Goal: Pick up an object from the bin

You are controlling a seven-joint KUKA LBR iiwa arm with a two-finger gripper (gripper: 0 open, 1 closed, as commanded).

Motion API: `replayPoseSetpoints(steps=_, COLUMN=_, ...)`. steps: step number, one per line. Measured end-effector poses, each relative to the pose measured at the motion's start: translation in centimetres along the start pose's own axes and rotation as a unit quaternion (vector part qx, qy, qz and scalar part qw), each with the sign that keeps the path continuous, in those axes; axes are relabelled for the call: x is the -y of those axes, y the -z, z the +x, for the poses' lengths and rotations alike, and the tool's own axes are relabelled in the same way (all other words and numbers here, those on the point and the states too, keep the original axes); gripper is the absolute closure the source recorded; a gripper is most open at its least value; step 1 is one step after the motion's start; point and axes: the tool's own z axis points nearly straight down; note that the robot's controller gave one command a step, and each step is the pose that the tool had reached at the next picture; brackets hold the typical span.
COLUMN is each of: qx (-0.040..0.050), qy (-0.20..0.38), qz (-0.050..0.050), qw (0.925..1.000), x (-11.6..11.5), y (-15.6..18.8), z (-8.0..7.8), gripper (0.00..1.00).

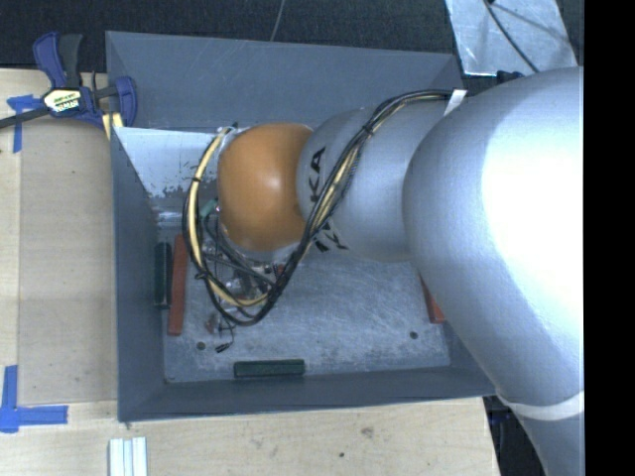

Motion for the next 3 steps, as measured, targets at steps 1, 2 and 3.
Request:
replayPoseSetpoints(steps=1, qx=0.0001, qy=0.077, qz=0.0, qw=0.997, x=0.2, y=3.1, z=0.3, gripper=0.0)
replayPoseSetpoints(steps=2, qx=0.0048, qy=0.107, qz=0.0, qw=0.9943, x=0.0, y=4.1, z=-3.8, gripper=0.0)
replayPoseSetpoints(steps=3, qx=0.0017, qy=-0.066, qz=-0.001, qw=0.9978, x=-1.5, y=1.2, z=-5.1, gripper=0.0)
